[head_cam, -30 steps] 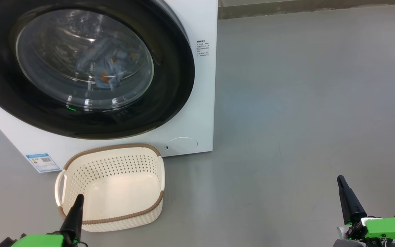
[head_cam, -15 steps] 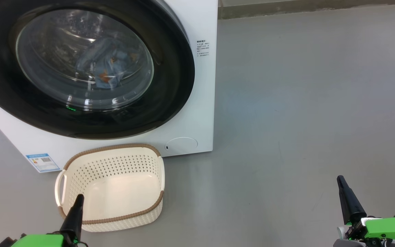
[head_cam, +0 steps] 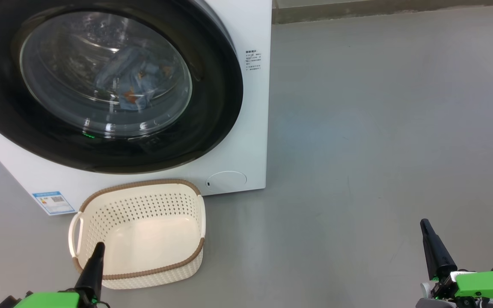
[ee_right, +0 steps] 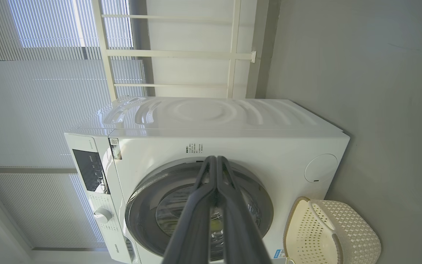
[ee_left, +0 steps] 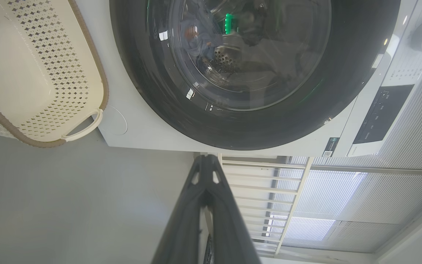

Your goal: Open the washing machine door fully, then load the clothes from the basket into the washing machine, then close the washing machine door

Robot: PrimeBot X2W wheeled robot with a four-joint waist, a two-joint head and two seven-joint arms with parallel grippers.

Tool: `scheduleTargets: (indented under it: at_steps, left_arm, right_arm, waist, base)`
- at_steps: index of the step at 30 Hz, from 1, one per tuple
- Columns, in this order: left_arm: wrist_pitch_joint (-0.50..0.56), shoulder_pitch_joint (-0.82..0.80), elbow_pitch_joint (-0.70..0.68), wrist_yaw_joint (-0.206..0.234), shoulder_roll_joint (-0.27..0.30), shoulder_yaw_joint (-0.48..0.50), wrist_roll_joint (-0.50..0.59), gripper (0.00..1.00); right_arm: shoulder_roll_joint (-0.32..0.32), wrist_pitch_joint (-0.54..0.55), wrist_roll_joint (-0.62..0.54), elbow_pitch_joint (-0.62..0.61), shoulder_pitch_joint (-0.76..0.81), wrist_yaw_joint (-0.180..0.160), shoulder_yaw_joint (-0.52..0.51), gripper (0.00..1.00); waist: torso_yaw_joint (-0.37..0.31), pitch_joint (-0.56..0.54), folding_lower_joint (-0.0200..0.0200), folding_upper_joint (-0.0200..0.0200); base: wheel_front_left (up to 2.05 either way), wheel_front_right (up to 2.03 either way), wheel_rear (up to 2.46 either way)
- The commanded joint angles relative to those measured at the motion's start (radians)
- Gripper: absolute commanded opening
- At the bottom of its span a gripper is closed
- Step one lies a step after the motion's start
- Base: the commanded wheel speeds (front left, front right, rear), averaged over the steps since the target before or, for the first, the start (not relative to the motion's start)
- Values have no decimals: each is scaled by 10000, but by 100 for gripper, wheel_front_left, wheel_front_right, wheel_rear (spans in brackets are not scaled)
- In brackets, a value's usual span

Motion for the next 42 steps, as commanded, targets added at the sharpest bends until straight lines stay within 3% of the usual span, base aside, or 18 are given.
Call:
scheduleTargets:
  at_steps: [1,42]
  left_arm:
    - [61,-406,-260,-71,260,346,-84,0]
    - [61,-406,-261,-71,260,346,-84,0]
  right_arm:
    - [-35,75,45,-252,-397,16,240,0]
    - [-30,80,39,-251,-397,16,233,0]
  waist:
    - [0,0,0,-1]
    - [0,0,-1,-1]
  base:
    - [0,0,0]
    - [0,0,0]
